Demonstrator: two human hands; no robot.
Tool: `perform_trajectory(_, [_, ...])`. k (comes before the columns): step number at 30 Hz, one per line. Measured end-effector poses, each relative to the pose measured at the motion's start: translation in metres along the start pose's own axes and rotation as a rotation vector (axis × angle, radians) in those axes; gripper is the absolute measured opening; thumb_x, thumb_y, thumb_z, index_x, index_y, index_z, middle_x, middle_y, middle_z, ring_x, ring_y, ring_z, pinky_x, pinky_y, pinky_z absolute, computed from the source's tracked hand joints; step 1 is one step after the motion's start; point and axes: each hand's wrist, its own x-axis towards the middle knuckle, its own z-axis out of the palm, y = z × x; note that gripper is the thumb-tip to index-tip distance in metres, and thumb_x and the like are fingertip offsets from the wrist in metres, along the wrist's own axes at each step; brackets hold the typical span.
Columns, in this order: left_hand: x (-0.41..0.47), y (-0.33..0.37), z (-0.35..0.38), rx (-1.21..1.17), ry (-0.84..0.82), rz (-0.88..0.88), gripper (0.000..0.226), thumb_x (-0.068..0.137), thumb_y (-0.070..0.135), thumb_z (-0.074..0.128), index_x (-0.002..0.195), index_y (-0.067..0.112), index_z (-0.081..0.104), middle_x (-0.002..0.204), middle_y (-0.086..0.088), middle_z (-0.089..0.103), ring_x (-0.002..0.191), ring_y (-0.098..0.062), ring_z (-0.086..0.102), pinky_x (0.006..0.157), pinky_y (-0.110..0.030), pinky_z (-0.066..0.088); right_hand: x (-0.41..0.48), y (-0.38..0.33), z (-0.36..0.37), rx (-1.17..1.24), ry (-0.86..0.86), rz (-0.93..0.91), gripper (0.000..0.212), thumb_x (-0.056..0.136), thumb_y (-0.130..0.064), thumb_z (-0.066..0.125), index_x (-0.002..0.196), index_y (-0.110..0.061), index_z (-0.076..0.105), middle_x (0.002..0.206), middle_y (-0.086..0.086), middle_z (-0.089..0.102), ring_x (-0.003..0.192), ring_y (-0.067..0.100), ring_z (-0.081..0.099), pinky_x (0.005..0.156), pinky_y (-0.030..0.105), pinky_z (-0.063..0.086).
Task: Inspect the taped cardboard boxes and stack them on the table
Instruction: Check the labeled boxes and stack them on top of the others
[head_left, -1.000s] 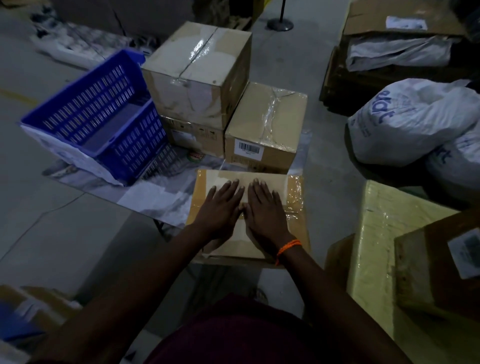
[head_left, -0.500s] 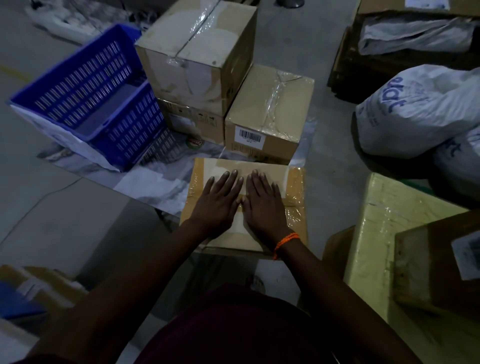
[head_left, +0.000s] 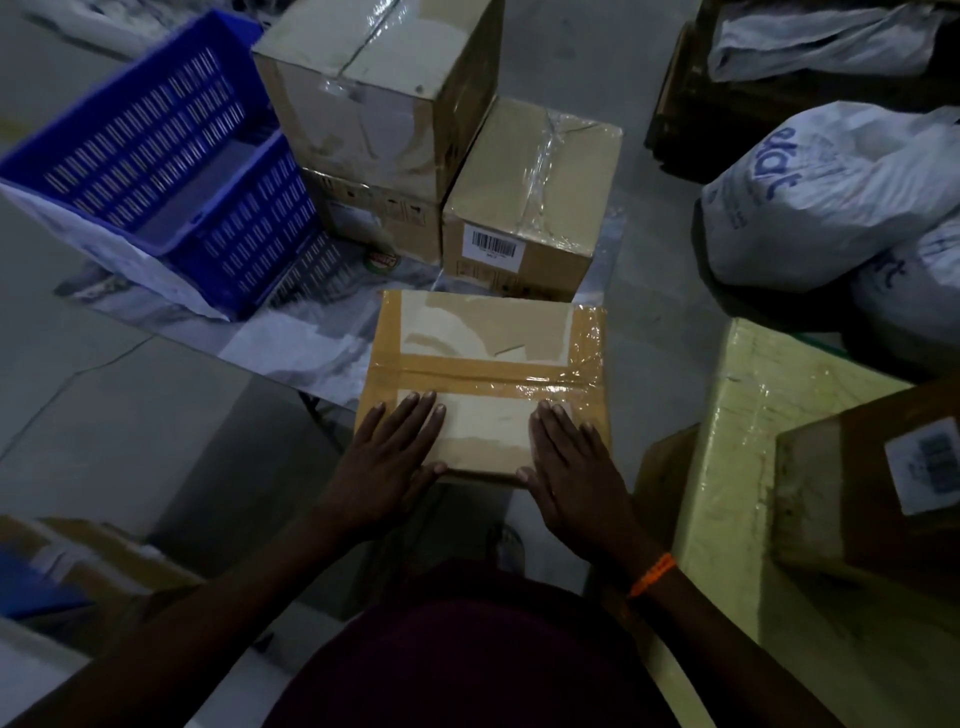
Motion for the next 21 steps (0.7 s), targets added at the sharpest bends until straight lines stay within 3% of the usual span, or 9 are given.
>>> perform_trajectory(7, [0.002, 0.005, 0.004, 0.024, -0.035, -0.041, 0.069, 0.107, 0.054, 0.016, 0.159, 0.011, 0.029, 0.166, -0.011, 0.024, 0.154, -0.028, 0.022, 0.122, -0.052, 0.02, -0.005, -0.004, 0.006, 0.005, 0.012, 0.044, 0.072, 0.108, -0.058, 0.014, 0.164, -0.013, 0.017, 0.172, 0.006, 0.01, 0.16, 0.019, 0.005, 0.128, 0.04, -0.003])
perform_trajectory(14, [0.002, 0.004, 0.006, 0.003, -0.038, -0.067, 0.068, 0.106, 0.057, 0.018, 0.159, 0.015, 0.03, 0.168, -0.01, 0.019, 0.156, -0.028, 0.016, 0.12, -0.057, 0.024, -0.002, -0.008, 0.0, 0.107, 0.016, 0.073, 0.075, 0.105, -0.059, 0.01, 0.164, -0.013, 0.021, 0.172, 0.004, 0.011, 0.16, 0.018, 0.002, 0.13, 0.049, 0.009])
perform_trajectory(16, [0.002, 0.006, 0.004, -0.015, -0.009, -0.12, 0.069, 0.105, 0.061, 0.021, 0.158, 0.019, 0.034, 0.168, -0.011, 0.018, 0.156, -0.031, 0.012, 0.119, -0.061, 0.02, -0.005, -0.008, 0.0, 0.19, 0.065, 0.12, 0.072, 0.106, -0.057, 0.026, 0.163, -0.013, 0.025, 0.172, 0.004, 0.011, 0.16, 0.019, 0.003, 0.13, 0.046, 0.008])
perform_trajectory(18, [0.004, 0.007, 0.001, -0.039, 0.019, -0.168, 0.074, 0.101, 0.068, 0.025, 0.158, 0.021, 0.033, 0.169, -0.012, 0.016, 0.156, -0.032, 0.006, 0.12, -0.064, 0.013, -0.009, -0.008, 0.0, 0.289, 0.171, 0.233, 0.072, 0.104, -0.051, 0.048, 0.162, -0.012, 0.029, 0.171, 0.009, 0.02, 0.159, 0.025, 0.014, 0.128, 0.048, 0.017])
perform_trajectory(21, [0.004, 0.005, 0.0, -0.012, -0.02, -0.137, 0.092, 0.089, 0.08, 0.036, 0.16, 0.023, 0.026, 0.169, -0.012, 0.012, 0.156, -0.035, 0.005, 0.118, -0.07, 0.009, -0.013, -0.006, -0.006, 0.633, 0.296, 0.588, 0.078, 0.099, -0.04, 0.066, 0.162, -0.014, 0.028, 0.166, 0.01, 0.03, 0.152, 0.027, 0.03, 0.121, 0.045, 0.034])
